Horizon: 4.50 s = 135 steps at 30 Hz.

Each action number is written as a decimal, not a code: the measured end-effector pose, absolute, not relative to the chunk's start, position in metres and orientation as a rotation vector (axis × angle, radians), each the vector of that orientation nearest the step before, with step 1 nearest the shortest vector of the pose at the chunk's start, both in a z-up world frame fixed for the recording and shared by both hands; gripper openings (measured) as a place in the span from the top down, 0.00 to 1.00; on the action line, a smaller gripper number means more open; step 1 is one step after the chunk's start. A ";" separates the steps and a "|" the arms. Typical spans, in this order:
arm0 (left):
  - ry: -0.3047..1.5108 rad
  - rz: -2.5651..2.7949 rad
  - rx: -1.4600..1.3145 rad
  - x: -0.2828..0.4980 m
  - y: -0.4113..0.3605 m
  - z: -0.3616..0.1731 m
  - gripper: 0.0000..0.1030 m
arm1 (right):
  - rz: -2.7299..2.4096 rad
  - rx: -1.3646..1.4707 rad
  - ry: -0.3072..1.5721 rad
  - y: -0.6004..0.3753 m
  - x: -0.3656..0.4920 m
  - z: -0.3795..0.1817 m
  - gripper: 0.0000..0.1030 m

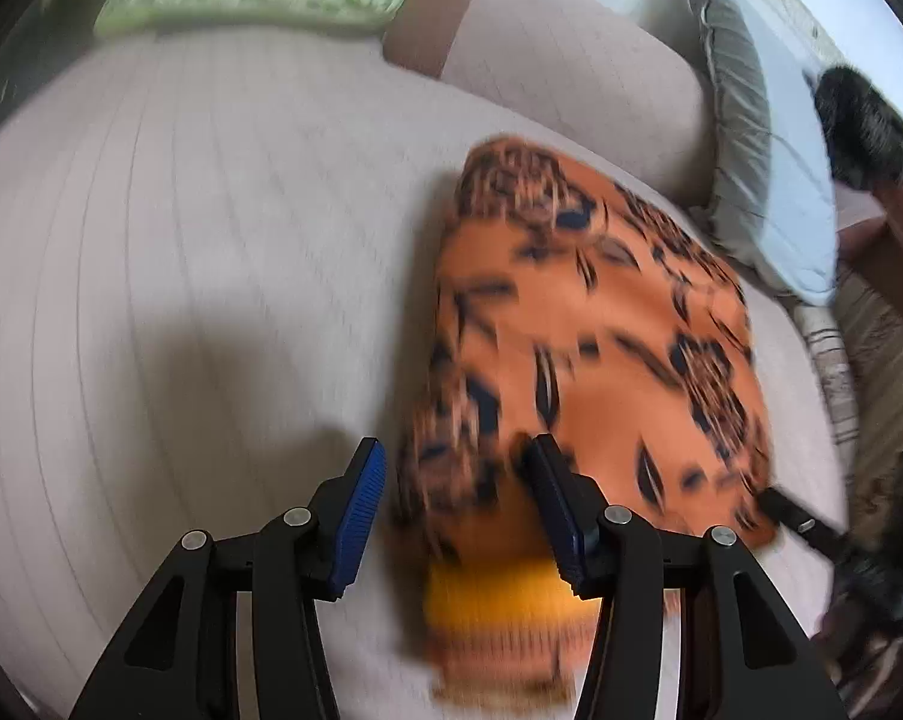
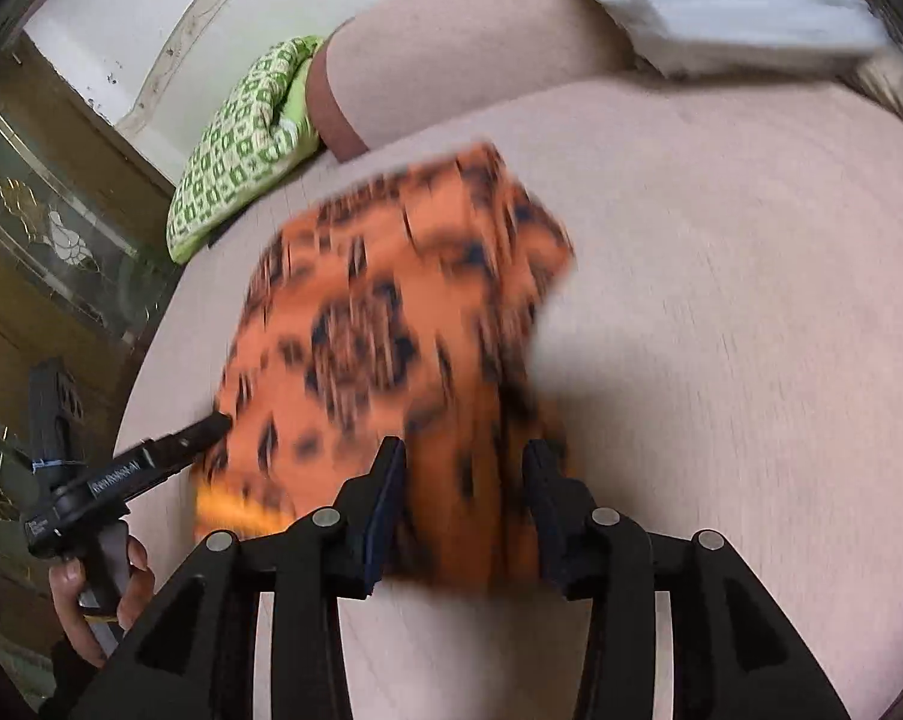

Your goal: Fold small clothes

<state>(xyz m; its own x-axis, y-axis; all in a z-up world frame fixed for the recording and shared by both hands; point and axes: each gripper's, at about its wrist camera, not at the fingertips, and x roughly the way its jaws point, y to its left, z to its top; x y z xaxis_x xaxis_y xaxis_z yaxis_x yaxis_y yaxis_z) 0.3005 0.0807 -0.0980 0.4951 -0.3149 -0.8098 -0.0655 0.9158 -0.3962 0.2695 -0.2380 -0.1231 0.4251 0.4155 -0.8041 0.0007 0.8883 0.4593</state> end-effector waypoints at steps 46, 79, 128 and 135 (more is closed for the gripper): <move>0.792 0.021 -0.029 -0.004 0.023 0.064 0.37 | 0.148 0.257 0.958 -0.185 0.061 0.017 0.30; 0.827 0.016 -0.019 0.008 0.038 0.091 0.37 | 0.107 0.161 0.911 -0.162 0.068 0.053 0.30; 0.798 -0.003 0.003 -0.004 0.029 0.097 0.37 | 0.110 0.130 0.902 -0.161 0.068 0.057 0.30; 0.797 -0.006 -0.001 -0.002 0.033 0.096 0.37 | 0.107 0.126 0.903 -0.162 0.068 0.057 0.30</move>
<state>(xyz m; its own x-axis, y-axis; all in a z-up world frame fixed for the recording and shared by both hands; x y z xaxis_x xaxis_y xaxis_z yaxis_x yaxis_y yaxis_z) -0.0018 0.0326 0.0963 0.6986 -0.0061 -0.7155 0.0050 1.0000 -0.0036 0.0677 -0.1620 0.0566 0.6147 0.1457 -0.7752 -0.0398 0.9873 0.1540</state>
